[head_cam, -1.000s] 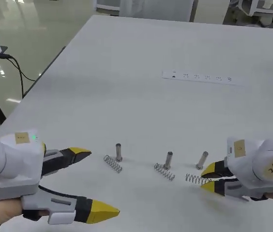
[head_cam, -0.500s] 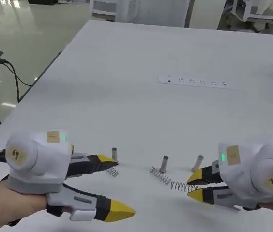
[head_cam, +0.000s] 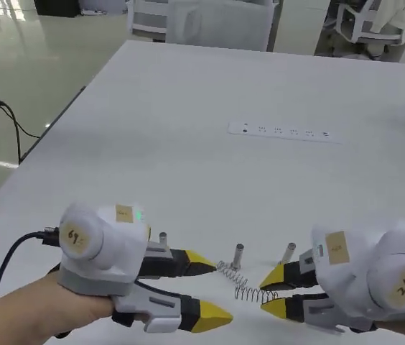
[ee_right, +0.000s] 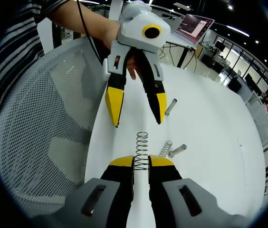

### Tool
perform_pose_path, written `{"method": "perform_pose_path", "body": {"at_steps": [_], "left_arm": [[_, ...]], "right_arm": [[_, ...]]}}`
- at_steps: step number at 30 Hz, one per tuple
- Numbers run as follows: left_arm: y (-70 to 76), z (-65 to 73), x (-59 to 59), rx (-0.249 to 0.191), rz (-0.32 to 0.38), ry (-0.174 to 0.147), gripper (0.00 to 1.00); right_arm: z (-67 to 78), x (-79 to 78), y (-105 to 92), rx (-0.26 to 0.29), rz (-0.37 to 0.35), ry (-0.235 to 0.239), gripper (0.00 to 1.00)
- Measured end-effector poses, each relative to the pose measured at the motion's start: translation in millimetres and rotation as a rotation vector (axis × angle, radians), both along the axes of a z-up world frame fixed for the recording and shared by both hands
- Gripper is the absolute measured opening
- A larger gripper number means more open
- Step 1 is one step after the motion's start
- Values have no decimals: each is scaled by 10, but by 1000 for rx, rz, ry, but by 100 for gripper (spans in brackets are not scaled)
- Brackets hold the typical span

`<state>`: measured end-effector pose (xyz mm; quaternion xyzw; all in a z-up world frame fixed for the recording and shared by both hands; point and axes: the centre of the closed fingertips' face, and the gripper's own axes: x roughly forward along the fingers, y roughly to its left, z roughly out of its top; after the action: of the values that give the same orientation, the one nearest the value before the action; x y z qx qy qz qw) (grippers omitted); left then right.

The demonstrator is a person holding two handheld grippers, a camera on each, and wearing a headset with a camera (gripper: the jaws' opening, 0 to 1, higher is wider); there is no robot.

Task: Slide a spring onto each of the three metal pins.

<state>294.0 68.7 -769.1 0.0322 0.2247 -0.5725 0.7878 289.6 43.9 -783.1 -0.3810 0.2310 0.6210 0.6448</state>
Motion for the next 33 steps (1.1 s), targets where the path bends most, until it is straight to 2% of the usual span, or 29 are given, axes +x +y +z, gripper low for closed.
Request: {"method": "perform_pose_path", "body": {"at_steps": [4,8,13,16,17,22,27,30,33], "left_arm": [[-72,-16,-2,4,-22,-1,35],[-137,-11,5,4,-43,-11,30],[-203,31,17,-28,-44,-13,26],[-212,16,14,-27,-49,-15,19],[-223,30,7,-43,-45,-4,17],[-243,121,9,-94,-27,-9,13],[-239,131,10,-86,-26,-23,6],[-240,157,4,-100,-28,-25,6],[-245,164,-8,-102,-36,-24,5]], "right_arm": [[29,-16,35,13,7,2,8],[67,-17,53,20,12,-3,8],[110,-17,46,31,10,-7,8],[122,-17,36,35,7,-7,8],[130,-21,33,37,7,-6,8],[162,-31,26,47,5,-6,8],[179,-41,25,51,6,-3,8],[213,-45,30,60,10,-7,8],[222,-50,24,76,-6,14,8]]}}
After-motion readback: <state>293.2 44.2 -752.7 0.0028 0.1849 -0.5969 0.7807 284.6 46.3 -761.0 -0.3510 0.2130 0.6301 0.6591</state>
